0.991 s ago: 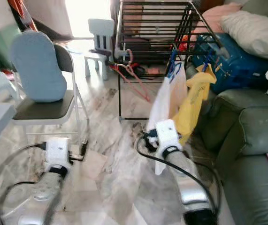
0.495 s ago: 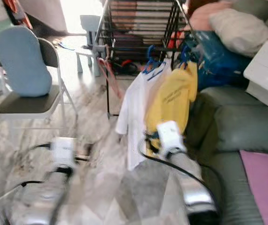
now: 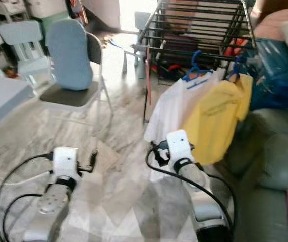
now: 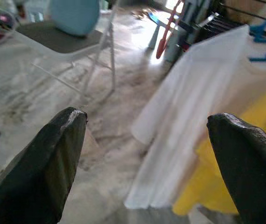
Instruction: Hang hanger
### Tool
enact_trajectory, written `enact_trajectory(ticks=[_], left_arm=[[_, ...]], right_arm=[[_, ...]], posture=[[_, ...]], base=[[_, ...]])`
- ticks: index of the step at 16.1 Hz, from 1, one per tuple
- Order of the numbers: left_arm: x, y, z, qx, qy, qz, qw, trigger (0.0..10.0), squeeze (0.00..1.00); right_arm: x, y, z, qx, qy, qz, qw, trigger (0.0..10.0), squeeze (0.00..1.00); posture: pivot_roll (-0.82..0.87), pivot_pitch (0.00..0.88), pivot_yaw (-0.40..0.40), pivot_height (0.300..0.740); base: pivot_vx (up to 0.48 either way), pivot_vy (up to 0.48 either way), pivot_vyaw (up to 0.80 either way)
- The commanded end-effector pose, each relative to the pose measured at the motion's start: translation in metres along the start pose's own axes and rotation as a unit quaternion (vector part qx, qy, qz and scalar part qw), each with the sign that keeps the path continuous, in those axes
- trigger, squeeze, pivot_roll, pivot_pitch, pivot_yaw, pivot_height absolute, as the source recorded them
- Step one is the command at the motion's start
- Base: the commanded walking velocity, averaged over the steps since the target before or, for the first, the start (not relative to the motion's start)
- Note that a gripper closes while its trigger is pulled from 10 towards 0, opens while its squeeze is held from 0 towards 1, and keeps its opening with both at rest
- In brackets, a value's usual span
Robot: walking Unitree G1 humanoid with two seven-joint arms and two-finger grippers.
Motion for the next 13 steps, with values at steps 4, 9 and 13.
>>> enact_trajectory(ticks=[4, 9, 13], left_arm=[[0.003, 0.000, 0.003, 0.000, -0.001, -0.001, 1.000, 10.0, 0.00], [0.004, 0.003, 0.005, 0.052, -0.011, -0.025, 0.998, 10.0, 0.00], [0.008, 0.024, 0.007, 0.064, -0.008, -0.019, 0.998, 10.0, 0.00]], right_arm=[[0.000, 0.000, 0.004, 0.006, -0.007, 0.000, 1.000, 10.0, 0.00], [0.002, 0.001, 0.007, 0.031, -0.022, -0.009, 0.999, 10.0, 0.00], [0.006, 0.003, 0.002, 0.056, -0.023, -0.022, 0.998, 10.0, 0.00]], posture=[[-0.14, 0.000, -0.006, 0.740], [-0.12, 0.000, 0.023, 0.740], [-0.07, 0.000, 0.059, 0.740]], base=[[0.000, 0.000, 0.80], [0.000, 0.000, 0.80], [0.000, 0.000, 0.00]])
Point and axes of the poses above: a point about 5 cm out from each wrist's last joint towards the gripper, its own x axis pointing out of the wrist towards the gripper, its own z axis along the axis of the wrist's last joint, y = z × x, the point moved 5 cm from there along x, pointing out of the wrist towards the gripper, and after that the axes turned 9 degrees about x, right-handed, at the moved point
